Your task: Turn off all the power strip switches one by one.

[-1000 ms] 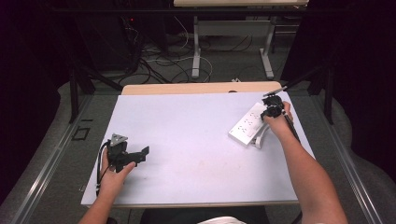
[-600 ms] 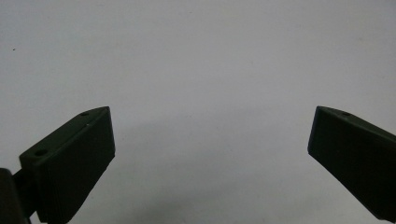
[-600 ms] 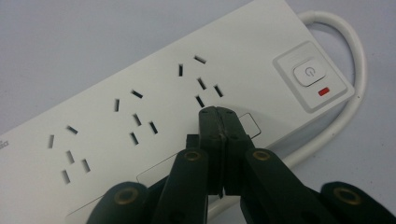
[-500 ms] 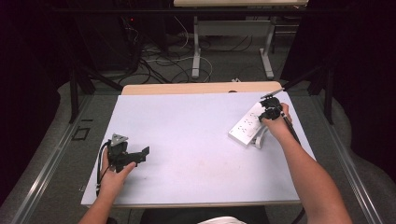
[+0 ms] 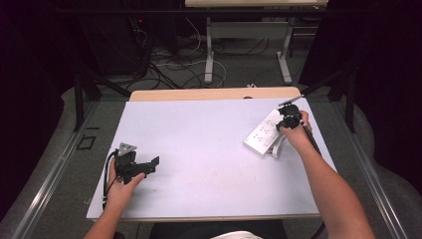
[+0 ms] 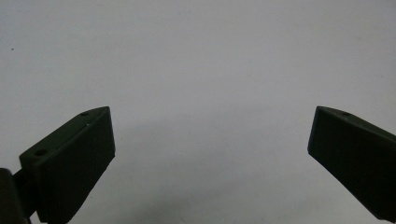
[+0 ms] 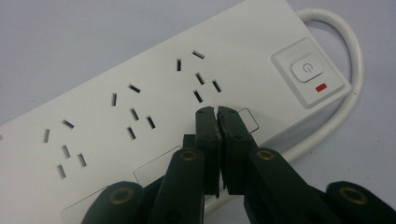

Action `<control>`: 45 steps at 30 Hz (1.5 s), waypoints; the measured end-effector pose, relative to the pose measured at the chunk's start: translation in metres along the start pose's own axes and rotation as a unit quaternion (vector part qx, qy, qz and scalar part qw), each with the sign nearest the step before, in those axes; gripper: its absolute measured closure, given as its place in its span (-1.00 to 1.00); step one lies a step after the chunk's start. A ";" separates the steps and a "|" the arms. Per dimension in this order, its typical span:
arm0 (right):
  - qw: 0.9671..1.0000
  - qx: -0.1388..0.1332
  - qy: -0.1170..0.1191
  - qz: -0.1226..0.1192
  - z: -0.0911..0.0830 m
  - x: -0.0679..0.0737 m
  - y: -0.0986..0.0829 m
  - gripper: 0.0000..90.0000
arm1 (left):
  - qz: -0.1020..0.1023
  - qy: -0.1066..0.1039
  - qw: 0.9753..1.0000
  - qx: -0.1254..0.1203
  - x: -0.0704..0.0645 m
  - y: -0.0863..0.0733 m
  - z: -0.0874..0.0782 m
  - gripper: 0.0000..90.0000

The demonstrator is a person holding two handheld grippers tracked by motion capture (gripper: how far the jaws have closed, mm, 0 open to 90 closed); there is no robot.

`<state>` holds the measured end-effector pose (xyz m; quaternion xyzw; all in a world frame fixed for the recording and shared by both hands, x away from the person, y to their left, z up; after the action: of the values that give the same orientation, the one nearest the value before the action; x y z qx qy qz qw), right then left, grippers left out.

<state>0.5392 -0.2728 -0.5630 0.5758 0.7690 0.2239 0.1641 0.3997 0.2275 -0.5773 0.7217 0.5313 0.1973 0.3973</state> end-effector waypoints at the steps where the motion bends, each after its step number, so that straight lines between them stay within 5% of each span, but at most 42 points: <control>1: 1.000 0.000 -0.001 -0.001 0.000 0.000 0.000 0.96 | 0.000 0.000 1.000 0.000 0.000 0.000 0.000 -0.99; 37: 1.000 -0.007 0.005 0.010 0.001 0.005 -0.003 1.00 | 0.005 -0.003 1.000 0.003 -0.001 0.000 0.000 -0.99; 45: 1.000 -0.010 0.012 -0.005 -0.001 0.012 -0.004 1.00 | 0.005 -0.005 1.000 0.003 0.000 0.000 0.000 -0.99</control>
<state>0.5319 -0.2620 -0.5637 0.5672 0.7717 0.2380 0.1617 0.3995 0.2271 -0.5773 0.7265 0.5265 0.1942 0.3966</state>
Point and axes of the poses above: each handheld gripper's, and its own axes: z roughly forward along the jaws, y roughly out of its top, x roughly to its left, the point moved 6 cm from there along z, roughly forward along the jaws, and after that the axes turned 1 degree about -y, right-handed, at the moved point
